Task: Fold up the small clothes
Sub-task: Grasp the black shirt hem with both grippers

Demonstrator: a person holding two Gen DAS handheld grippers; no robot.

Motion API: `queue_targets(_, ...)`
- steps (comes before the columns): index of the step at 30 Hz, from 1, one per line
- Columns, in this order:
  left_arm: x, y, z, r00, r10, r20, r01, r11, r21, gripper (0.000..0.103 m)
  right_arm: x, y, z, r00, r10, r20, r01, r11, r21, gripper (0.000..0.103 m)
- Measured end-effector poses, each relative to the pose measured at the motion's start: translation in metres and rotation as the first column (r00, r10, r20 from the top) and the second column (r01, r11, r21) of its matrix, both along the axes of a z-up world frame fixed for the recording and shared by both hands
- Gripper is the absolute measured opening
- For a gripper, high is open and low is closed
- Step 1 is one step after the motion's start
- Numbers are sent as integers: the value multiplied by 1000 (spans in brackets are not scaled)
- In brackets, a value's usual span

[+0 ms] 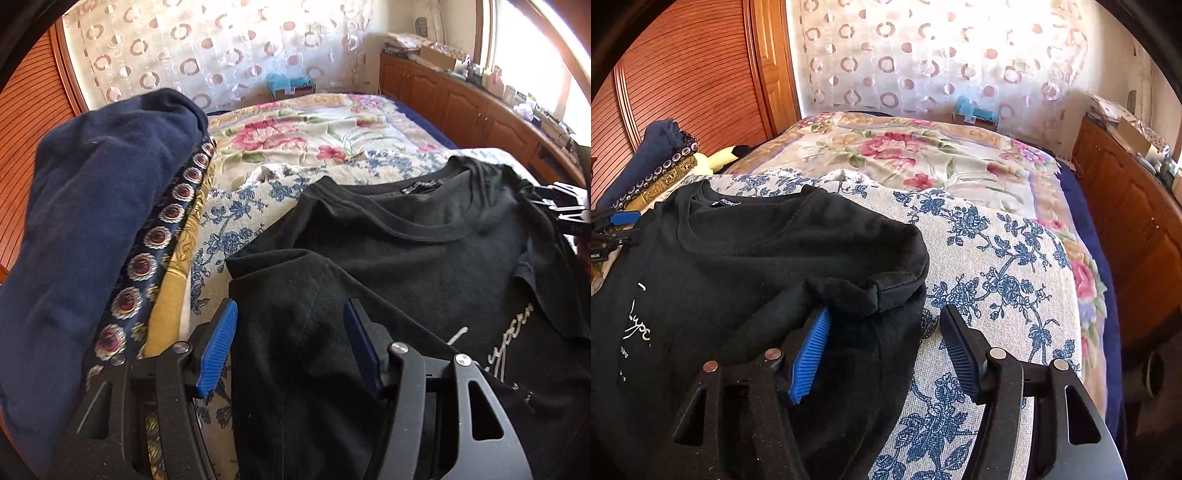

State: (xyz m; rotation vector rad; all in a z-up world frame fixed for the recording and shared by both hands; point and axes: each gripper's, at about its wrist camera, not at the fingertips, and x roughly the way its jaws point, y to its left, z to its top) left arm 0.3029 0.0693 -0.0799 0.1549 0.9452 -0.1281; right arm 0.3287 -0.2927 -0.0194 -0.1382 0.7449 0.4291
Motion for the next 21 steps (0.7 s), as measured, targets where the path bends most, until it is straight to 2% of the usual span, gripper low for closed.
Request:
queue_targets(4,6,-2,-5,1000,4,-16,-4,1000,8,61,2,0,0,1000,7,0,-7,1000,-5,68)
queue_targets(7,6,-4,-6,1000,-7,-13,7,1000,16,56,2,2,0,1000,12,-1,-12,1000,-8,71)
queue_targets(9,5,-3,-6,1000,-10,-10,10,1000,12,47,2,2,0,1000,13,-1,-13,1000,-12,72)
queue_targets(11,6,-2,-6,1000,-10,-9,10,1000,4,44,3,3,0,1000,14,-1,-14,1000,-13,72)
queue_targets(13,6,-1,-6,1000,-15,-7,15,1000,-6,35,3,3,0,1000,16,-1,-16,1000,-12,73)
queue_targets(15,4,-1,-5,1000,-27,-7,27,1000,-14,19,3,3,0,1000,17,-1,-17,1000,-14,74)
queue_targets(17,4,-2,-5,999,-38,-7,38,999,-8,11,3,3,0,1000,16,-1,-16,1000,-13,74)
queue_targets(21,-4,-1,9,998,-50,44,51,998,-35,8,4,3,-1,1000,14,-1,-14,1000,-13,75)
